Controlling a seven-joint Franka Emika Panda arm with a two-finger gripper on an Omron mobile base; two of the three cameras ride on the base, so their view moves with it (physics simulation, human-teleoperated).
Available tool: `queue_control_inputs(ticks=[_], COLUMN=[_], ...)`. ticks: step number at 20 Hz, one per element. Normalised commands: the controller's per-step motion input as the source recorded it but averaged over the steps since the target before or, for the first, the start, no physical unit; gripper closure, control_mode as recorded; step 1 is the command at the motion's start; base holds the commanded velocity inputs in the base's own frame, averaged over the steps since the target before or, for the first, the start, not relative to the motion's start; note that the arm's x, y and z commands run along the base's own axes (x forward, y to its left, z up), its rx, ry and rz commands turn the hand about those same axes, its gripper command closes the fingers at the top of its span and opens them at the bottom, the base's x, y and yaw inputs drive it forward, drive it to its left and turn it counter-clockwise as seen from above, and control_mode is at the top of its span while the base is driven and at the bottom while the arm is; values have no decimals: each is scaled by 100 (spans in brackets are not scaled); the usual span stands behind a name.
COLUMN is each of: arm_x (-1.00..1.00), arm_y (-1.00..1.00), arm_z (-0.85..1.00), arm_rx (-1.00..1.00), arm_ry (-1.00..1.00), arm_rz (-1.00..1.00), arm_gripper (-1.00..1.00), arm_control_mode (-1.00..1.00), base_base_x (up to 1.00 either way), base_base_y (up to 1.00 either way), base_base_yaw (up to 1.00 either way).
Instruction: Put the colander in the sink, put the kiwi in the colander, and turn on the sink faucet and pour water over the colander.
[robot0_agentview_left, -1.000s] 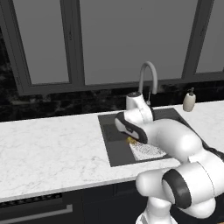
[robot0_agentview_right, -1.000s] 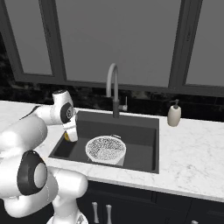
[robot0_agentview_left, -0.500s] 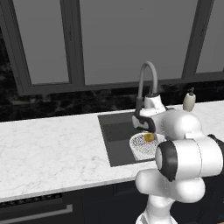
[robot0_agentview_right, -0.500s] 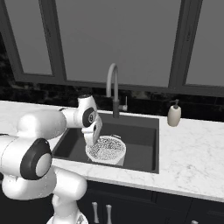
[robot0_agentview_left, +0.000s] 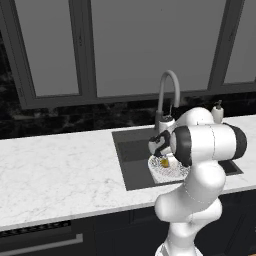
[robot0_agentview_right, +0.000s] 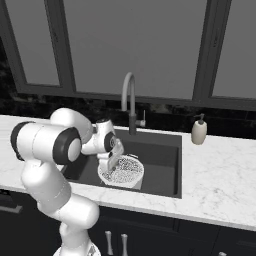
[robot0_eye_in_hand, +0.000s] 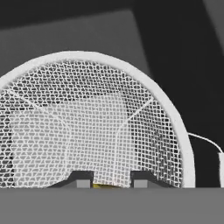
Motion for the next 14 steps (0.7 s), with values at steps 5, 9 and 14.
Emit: queue_control_inputs(ticks=[5,9,14], arm_x=[9,11,6], arm_y=[-2,0,0], arm_z=[-81,-60,-34], arm_rx=[-1,-1,0], arm_ry=[0,0,0], arm_rz=[-7,-7,-6], arm_gripper=[100,100,-100], arm_control_mode=[-100,-100,-100], base_base_x=[0,0,0], base_base_y=[0,0,0], base_base_yaw=[0,0,0])
